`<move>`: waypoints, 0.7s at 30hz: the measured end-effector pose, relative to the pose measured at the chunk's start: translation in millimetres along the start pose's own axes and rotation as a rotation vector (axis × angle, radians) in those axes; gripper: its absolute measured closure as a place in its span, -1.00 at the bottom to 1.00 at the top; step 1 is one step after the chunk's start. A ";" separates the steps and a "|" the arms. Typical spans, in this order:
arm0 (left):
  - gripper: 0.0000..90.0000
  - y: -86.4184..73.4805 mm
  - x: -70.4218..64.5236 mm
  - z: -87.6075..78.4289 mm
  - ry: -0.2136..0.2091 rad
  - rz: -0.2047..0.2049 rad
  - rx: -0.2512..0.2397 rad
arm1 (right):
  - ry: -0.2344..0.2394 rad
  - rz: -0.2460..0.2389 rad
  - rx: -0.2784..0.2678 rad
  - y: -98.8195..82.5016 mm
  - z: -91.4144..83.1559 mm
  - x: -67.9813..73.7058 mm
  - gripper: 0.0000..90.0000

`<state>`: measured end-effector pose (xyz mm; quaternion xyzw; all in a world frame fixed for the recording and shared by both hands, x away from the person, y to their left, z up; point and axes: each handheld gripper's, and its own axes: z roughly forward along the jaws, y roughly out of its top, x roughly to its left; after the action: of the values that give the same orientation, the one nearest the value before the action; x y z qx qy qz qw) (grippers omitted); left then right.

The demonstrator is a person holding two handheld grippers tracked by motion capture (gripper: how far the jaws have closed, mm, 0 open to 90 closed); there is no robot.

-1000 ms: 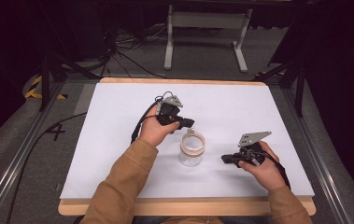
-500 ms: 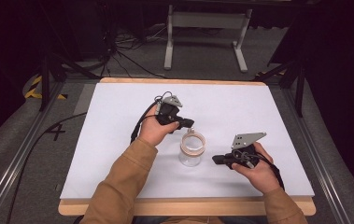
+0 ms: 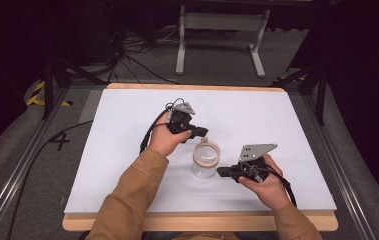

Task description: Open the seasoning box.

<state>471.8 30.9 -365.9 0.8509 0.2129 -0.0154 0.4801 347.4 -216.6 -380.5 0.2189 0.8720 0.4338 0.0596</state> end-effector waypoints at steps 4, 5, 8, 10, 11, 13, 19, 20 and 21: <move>1.00 -1.0 1.3 1.3 0.011 0.004 0.026 | -0.001 -0.002 -0.007 0.6 1.4 1.0 1.00; 1.00 -1.1 2.0 0.8 0.009 0.002 0.025 | -0.005 -0.001 -0.010 0.8 1.3 1.2 1.00; 1.00 -0.7 2.6 -0.8 0.000 0.001 0.032 | -0.011 0.007 -0.027 2.3 0.7 0.1 1.00; 1.00 -0.6 2.4 -0.8 0.002 0.004 0.035 | -0.019 0.013 -0.050 5.2 0.8 -1.7 1.00; 1.00 -0.8 2.2 -0.4 0.005 0.001 0.029 | -0.032 0.010 -0.070 9.0 1.6 -2.9 1.00; 1.00 -1.0 2.7 -0.7 -0.002 -0.002 0.031 | -0.040 0.015 -0.092 13.1 1.4 -3.9 1.00; 1.00 -1.8 3.1 -0.7 -0.003 -0.004 0.017 | -0.055 0.028 -0.157 26.8 1.9 -7.6 1.00; 0.99 -1.8 2.8 -1.3 -0.005 -0.007 0.018 | -0.057 0.027 -0.155 27.9 2.0 -7.8 1.00; 0.99 -1.8 2.9 -1.6 -0.004 -0.005 0.018 | -0.060 0.024 -0.155 29.4 1.9 -8.2 1.00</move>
<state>473.5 34.1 -367.1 0.8546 0.2142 -0.0201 0.4726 365.0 -203.3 -359.4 0.2370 0.8310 0.4938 0.0971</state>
